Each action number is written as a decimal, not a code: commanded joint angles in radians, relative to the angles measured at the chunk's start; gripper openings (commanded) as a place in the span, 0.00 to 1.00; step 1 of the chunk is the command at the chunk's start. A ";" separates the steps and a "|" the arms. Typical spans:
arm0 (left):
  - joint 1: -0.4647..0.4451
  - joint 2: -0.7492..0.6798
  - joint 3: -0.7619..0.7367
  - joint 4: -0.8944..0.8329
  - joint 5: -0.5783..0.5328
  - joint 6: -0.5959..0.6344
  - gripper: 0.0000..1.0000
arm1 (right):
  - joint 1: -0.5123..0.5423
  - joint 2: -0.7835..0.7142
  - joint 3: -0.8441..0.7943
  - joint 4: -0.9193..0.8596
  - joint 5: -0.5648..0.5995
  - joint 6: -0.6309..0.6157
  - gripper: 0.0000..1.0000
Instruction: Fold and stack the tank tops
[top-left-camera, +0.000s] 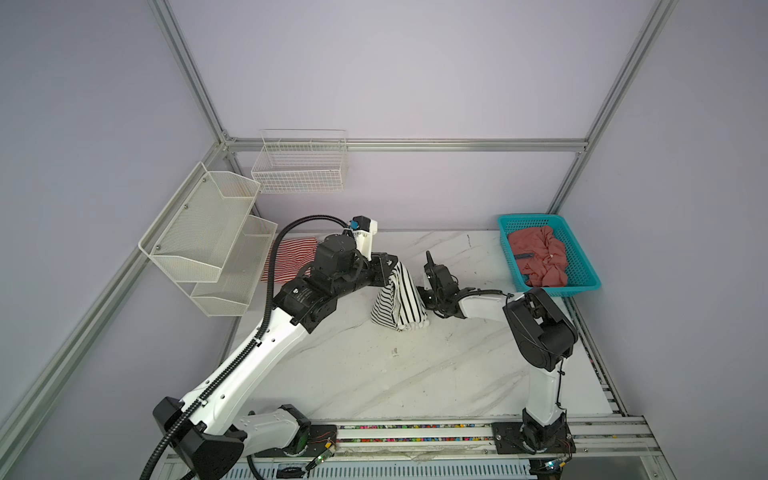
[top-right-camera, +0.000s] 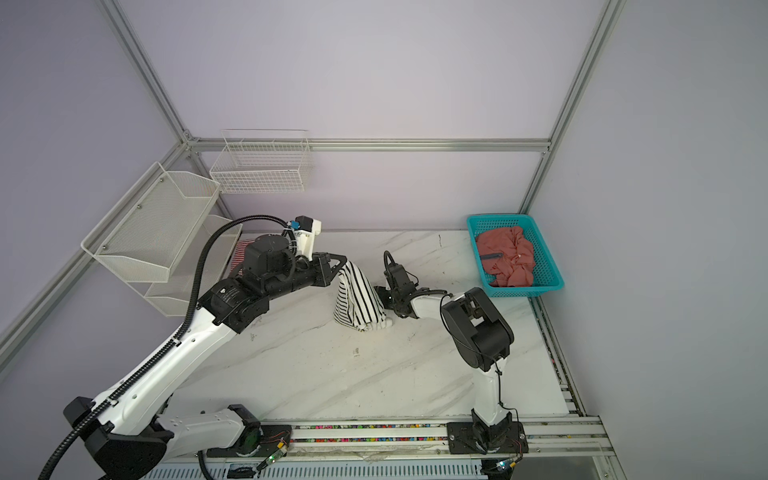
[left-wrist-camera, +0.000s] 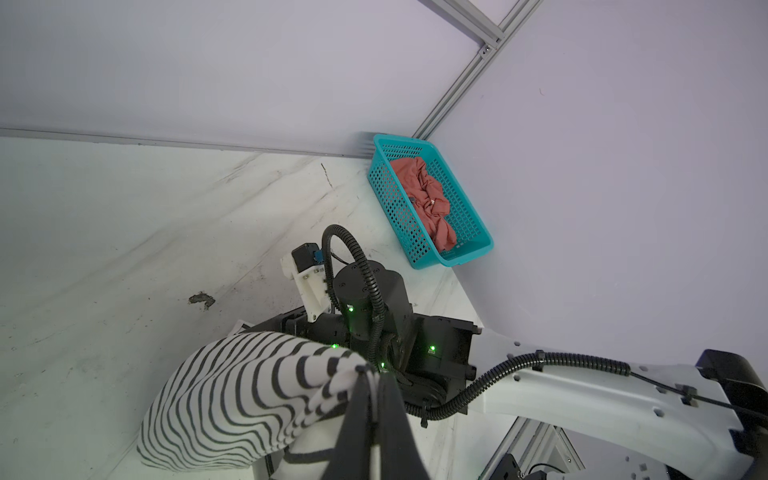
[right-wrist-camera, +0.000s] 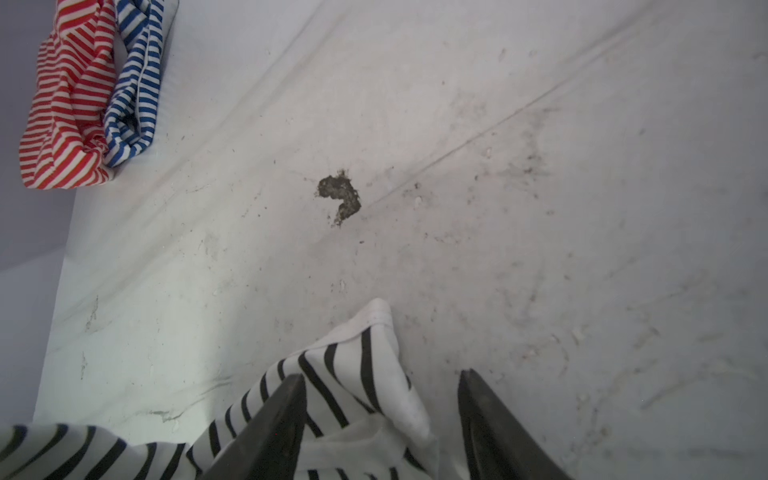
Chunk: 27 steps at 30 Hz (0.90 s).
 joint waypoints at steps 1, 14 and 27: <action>0.008 -0.063 -0.032 0.022 -0.035 0.010 0.00 | -0.004 -0.020 -0.015 0.001 -0.016 0.016 0.48; 0.012 -0.080 -0.092 0.011 -0.177 -0.008 0.00 | -0.006 -0.466 -0.220 -0.025 0.036 0.097 0.42; 0.020 0.036 -0.051 0.097 -0.365 -0.172 0.00 | 0.141 -0.732 -0.324 0.019 -0.137 0.105 0.41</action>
